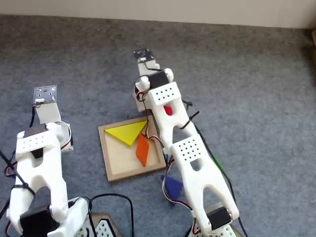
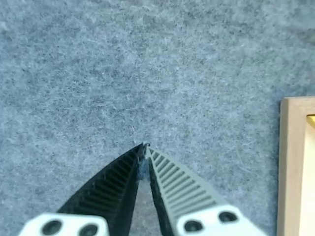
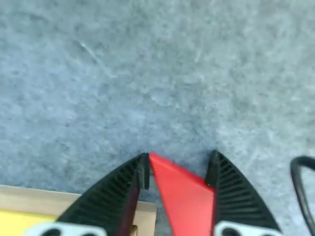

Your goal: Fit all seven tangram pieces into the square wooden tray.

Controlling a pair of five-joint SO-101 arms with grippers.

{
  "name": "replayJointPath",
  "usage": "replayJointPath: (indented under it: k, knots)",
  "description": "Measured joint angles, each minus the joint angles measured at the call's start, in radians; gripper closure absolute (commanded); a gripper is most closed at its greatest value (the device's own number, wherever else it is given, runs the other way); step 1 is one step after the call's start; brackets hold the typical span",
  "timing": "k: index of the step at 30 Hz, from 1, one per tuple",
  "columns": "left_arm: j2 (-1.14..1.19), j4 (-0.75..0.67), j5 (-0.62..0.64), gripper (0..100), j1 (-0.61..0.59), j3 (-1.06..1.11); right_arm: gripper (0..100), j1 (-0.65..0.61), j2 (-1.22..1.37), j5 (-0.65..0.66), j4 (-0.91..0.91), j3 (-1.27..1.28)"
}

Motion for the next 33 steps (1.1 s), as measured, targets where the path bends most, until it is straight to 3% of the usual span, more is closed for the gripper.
replayJointPath:
  k: [5, 18, 22, 27, 33]
  knots:
    - [0.000, -0.011, 0.000, 99, 0.000, 0.002, 92.8, 0.028, -0.002, 0.098, 0.009, 0.002]
    - [0.000, -0.026, 0.000, 99, 0.000, 0.005, 93.2, 0.077, -0.034, 0.130, 0.012, 0.041]
    - [0.000, -0.026, 0.000, 99, 0.000, 0.005, 93.2, 0.086, -0.196, 0.189, 0.012, 0.311]
    - [0.000, -0.026, 0.000, 99, 0.000, 0.005, 93.2, 0.094, -0.534, 0.295, 0.014, 0.841]
    - [0.000, -0.026, 0.000, 99, 0.000, 0.005, 93.2, 0.101, -0.881, 0.331, -0.023, 1.378]
